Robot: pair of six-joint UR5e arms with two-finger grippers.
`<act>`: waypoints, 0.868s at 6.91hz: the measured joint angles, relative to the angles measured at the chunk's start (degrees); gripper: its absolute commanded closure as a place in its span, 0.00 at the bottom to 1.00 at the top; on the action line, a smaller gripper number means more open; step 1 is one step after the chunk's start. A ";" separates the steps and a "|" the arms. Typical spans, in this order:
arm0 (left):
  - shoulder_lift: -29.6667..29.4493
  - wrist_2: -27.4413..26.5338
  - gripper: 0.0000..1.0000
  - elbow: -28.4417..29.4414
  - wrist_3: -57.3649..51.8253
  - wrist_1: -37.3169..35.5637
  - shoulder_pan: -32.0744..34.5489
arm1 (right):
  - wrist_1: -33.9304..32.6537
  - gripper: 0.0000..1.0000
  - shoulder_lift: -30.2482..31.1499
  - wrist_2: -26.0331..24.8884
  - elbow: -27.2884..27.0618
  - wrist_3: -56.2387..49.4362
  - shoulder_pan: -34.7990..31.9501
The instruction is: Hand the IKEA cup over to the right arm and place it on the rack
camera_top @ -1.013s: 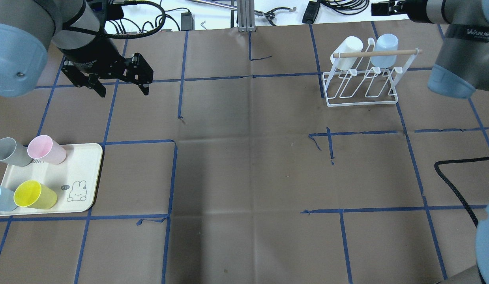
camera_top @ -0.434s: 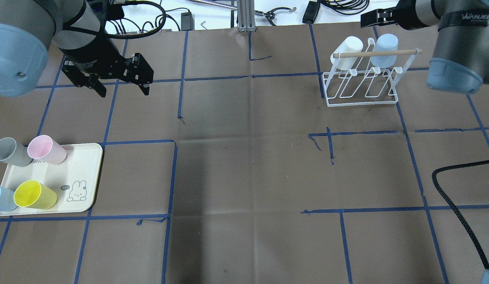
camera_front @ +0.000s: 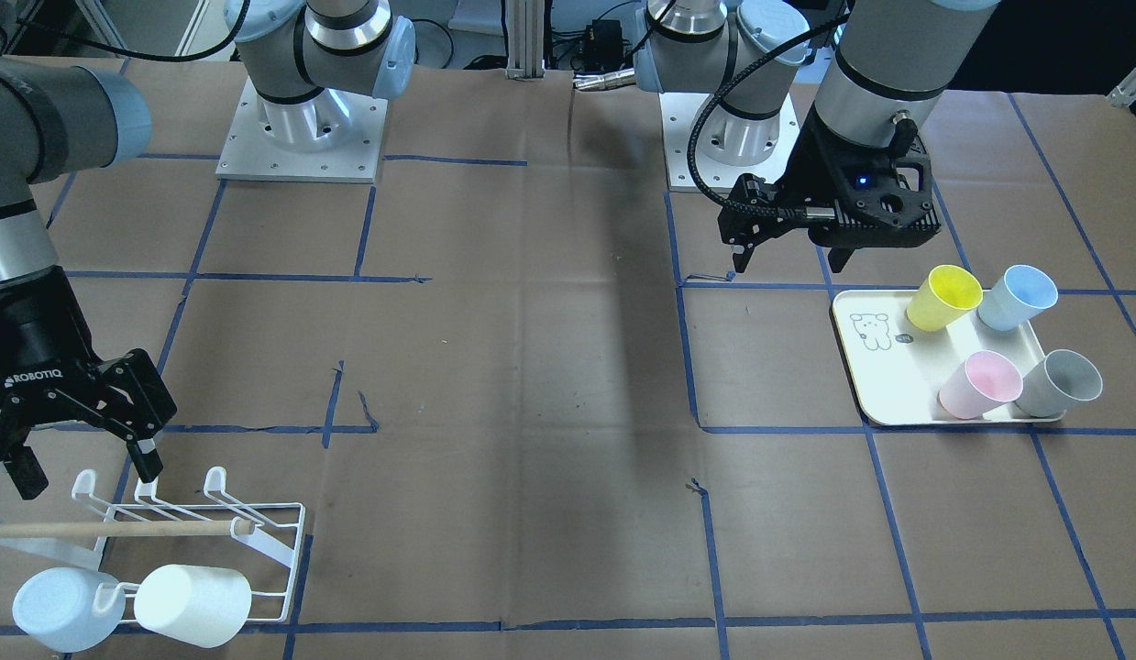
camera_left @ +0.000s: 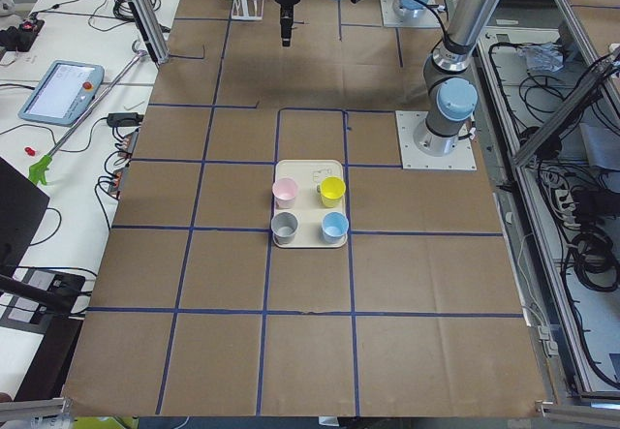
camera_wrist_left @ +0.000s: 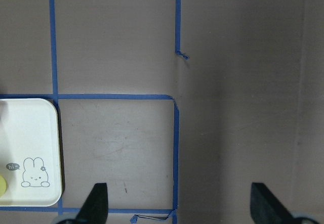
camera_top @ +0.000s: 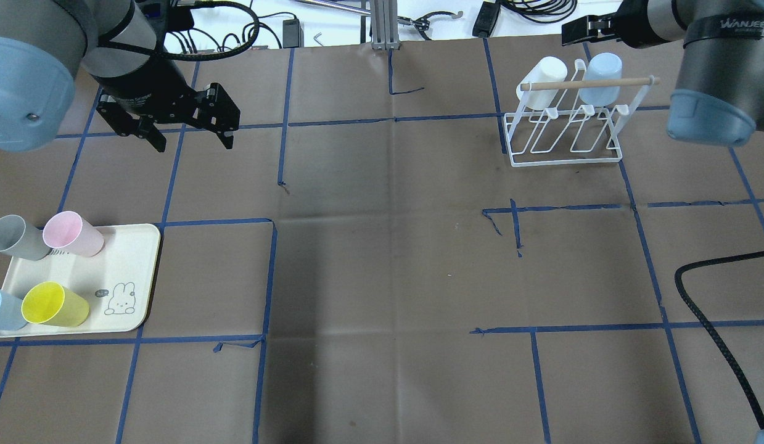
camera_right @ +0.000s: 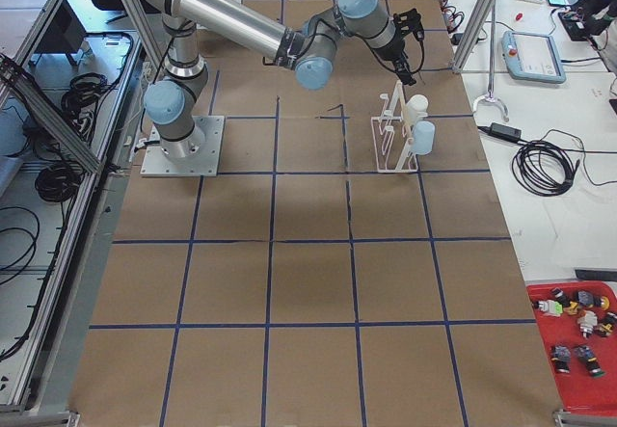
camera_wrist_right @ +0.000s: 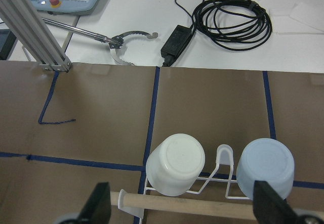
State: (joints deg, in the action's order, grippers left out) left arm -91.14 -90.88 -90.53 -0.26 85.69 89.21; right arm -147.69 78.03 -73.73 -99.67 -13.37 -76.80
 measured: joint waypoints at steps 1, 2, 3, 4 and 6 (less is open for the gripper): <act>0.00 -0.02 0.00 0.00 0.00 0.00 0.00 | 0.02 0.00 0.01 0.00 0.00 0.01 -0.01; 0.00 -0.06 0.00 0.00 0.00 0.00 0.00 | 0.03 0.00 0.01 -0.01 0.00 0.01 -0.01; 0.00 -0.08 0.00 0.00 0.00 0.00 0.00 | 0.03 0.00 0.01 -0.01 0.00 0.01 -0.01; 0.00 -0.08 0.00 0.00 0.00 0.00 0.00 | 0.03 0.00 0.02 -0.01 0.00 0.01 -0.01; 0.00 -0.09 0.00 0.00 0.00 0.00 0.00 | 9.77 0.00 2.34 -1.79 1.61 2.50 -2.39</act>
State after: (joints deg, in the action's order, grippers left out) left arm -91.14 -90.97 -90.53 -0.26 85.69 89.21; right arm -137.92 80.37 -75.52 -98.06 -10.87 -79.20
